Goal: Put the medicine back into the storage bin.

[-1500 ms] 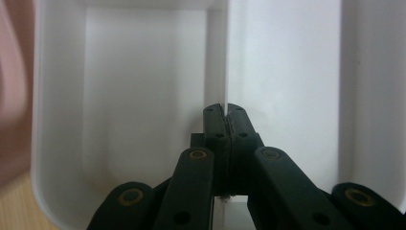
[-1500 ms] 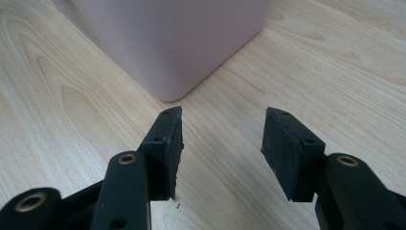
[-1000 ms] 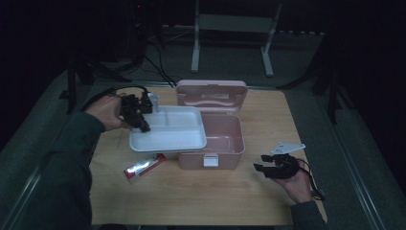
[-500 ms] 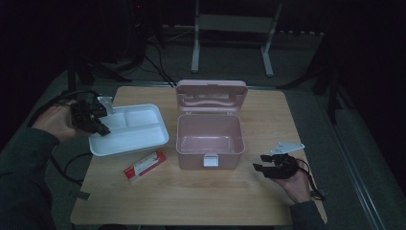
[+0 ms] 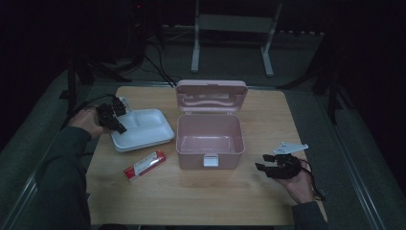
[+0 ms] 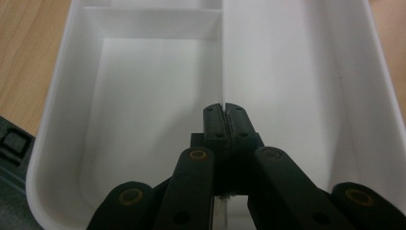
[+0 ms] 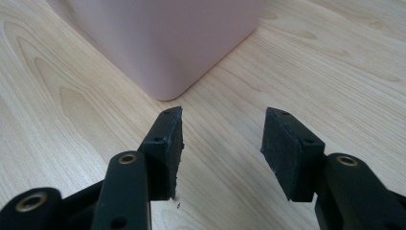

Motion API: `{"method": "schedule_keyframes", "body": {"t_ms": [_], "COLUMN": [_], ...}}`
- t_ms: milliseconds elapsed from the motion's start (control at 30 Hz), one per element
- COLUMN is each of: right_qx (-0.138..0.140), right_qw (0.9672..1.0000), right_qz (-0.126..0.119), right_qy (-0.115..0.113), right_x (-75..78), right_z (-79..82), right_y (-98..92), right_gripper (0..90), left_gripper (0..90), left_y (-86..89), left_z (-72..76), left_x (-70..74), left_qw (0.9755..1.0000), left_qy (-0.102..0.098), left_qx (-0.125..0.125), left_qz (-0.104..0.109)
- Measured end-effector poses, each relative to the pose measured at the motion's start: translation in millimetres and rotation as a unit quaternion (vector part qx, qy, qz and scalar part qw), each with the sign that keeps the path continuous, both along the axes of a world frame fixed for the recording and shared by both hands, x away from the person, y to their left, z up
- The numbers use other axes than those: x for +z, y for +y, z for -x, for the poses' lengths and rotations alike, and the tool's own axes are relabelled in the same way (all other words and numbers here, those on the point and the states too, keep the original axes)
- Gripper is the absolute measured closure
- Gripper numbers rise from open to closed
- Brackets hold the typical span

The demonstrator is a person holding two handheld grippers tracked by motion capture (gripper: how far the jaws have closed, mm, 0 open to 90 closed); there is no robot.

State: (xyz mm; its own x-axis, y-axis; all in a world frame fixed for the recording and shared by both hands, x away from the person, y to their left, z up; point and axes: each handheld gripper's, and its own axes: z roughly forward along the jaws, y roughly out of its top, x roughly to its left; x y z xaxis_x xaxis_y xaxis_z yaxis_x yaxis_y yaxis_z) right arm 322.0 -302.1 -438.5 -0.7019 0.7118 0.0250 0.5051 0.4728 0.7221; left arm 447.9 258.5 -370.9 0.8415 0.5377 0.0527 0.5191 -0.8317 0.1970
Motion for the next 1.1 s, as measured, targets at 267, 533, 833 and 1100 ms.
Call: {"method": "schedule_keyframes", "body": {"t_ms": [267, 533, 833, 1100], "right_qx": [-0.002, -0.004, -0.004, -0.005], "right_qw": [1.0000, 1.0000, 1.0000, 1.0000], "right_qz": [-0.002, -0.003, -0.002, -0.003], "right_qy": [0.001, 0.000, 0.000, 0.002], "right_x": [-0.8, -1.1, -2.0, -3.0], "right_z": [0.3, 1.9, 3.2, 4.3], "right_y": [-3.2, -4.8, -3.4, -4.7], "right_gripper": [48.9, 48.9, 48.7, 48.7], "left_gripper": [86.7, 60.6, 55.4, 52.6], "left_y": [-7.9, -13.0, -13.7, -20.3], "left_z": [-19.7, -9.1, 19.1, 48.5], "left_x": [-39.3, -42.3, -27.4, -21.7], "left_qw": [0.9991, 0.9992, 0.9989, 0.9977], "left_qy": [0.025, -0.008, -0.027, -0.051], "left_qx": [0.030, 0.039, 0.037, 0.036], "left_qz": [-0.016, -0.008, 0.011, 0.025]}}
